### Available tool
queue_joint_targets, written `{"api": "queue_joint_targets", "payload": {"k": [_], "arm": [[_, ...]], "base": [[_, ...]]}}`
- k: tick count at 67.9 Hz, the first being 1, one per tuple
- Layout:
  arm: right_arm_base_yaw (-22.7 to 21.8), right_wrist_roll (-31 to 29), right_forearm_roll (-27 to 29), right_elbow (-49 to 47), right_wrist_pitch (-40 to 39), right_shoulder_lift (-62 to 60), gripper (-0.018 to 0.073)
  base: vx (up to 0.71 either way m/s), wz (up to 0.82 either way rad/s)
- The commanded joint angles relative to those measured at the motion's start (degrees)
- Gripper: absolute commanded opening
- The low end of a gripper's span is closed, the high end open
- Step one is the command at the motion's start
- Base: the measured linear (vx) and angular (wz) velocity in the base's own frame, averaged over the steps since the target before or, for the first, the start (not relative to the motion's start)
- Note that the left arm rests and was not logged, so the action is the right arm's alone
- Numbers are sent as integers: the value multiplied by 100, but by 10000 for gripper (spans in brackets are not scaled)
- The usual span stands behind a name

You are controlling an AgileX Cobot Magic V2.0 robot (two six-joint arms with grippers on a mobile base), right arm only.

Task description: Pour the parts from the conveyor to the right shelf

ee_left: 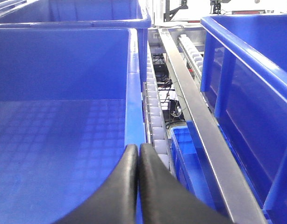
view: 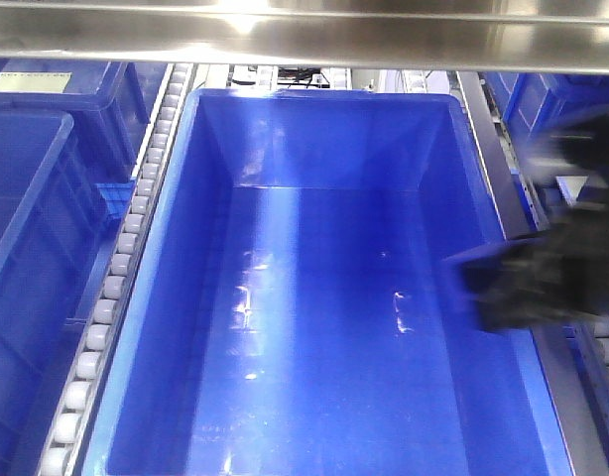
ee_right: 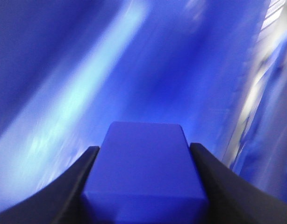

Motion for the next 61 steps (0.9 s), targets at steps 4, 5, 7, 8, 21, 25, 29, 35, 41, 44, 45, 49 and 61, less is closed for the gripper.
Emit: {"api": "queue_joint_targets", "payload": {"k": [4, 5, 7, 8, 21, 25, 29, 35, 41, 44, 45, 49, 61], "arm": [[429, 236, -240, -851, 131, 920, -3], [463, 264, -262, -923, 178, 1023, -3], [542, 301, -294, -1068, 294, 1227, -3], [563, 301, -299, -1175, 346, 1329, -3], [781, 290, -311, -2033, 935, 2715, -3], [818, 269, -311, -2253, 1108, 3077, -3], [819, 231, -311, -2455, 1256, 3407, -3], [819, 202, -338, -2749, 1412, 3870, -3], [819, 81, -360, -2943, 1449, 4195, -3], [819, 81, -360, -3015, 1437, 4347, -3], [819, 45, -360, -3022, 1428, 4367, -3], [819, -5, -360, -3082, 1367, 4528, -3], [819, -13, -344, -3087, 1147, 4884, -3]], "base": [[0, 0], [0, 0], [0, 0], [0, 0], [0, 0], [0, 0], [0, 0], [0, 0], [0, 0], [0, 0], [0, 0], [0, 0], [0, 0]]}}
